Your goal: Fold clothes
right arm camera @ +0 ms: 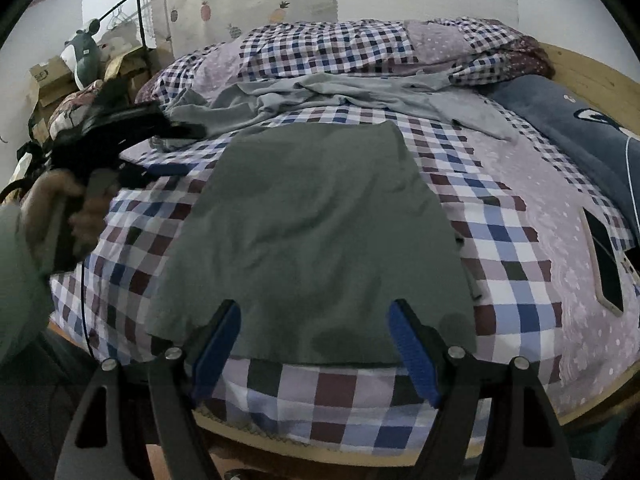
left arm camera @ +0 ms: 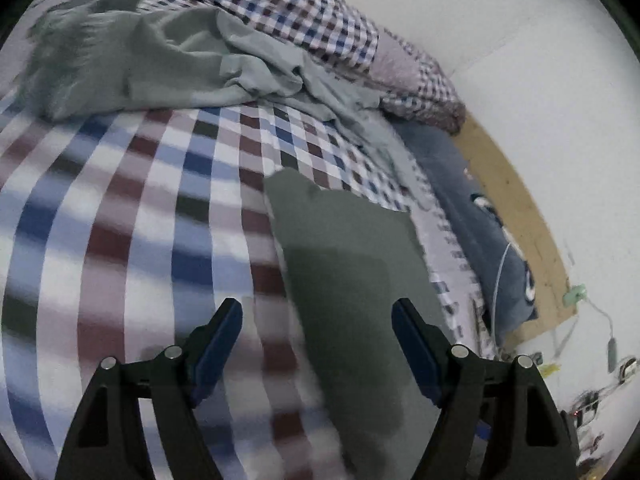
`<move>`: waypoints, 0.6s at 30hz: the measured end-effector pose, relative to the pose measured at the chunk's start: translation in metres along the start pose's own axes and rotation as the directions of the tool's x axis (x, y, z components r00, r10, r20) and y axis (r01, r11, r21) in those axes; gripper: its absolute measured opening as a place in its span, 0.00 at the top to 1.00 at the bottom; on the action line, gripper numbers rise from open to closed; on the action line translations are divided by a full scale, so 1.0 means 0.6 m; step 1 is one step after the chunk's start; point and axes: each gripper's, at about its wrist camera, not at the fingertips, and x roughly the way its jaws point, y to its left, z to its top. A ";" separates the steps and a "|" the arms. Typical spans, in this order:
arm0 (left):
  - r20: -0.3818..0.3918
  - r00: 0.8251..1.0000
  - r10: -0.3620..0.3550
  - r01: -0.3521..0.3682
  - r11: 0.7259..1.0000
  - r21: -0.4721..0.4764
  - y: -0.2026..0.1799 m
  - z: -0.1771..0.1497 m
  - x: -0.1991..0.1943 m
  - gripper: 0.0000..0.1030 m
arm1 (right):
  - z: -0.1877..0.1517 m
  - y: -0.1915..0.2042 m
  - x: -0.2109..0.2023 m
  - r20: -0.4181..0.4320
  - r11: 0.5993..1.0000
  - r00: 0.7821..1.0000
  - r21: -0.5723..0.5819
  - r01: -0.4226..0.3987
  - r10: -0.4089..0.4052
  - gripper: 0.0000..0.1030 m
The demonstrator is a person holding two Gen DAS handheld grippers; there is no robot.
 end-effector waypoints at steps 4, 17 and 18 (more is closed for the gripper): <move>-0.073 0.995 -0.071 0.072 0.997 0.009 0.006 0.041 0.044 0.22 | 0.002 0.006 0.013 -0.012 1.000 1.000 -0.022 0.010 -0.011 0.23; -0.239 0.947 -0.216 0.216 0.976 -0.027 0.016 0.128 0.153 0.22 | -0.004 0.020 0.022 -0.018 0.997 1.000 -0.074 0.006 -0.008 0.23; -0.246 0.941 -0.234 0.232 0.972 -0.036 0.020 0.133 0.158 0.22 | -0.004 0.020 0.022 -0.018 0.997 1.000 -0.077 0.007 -0.009 0.23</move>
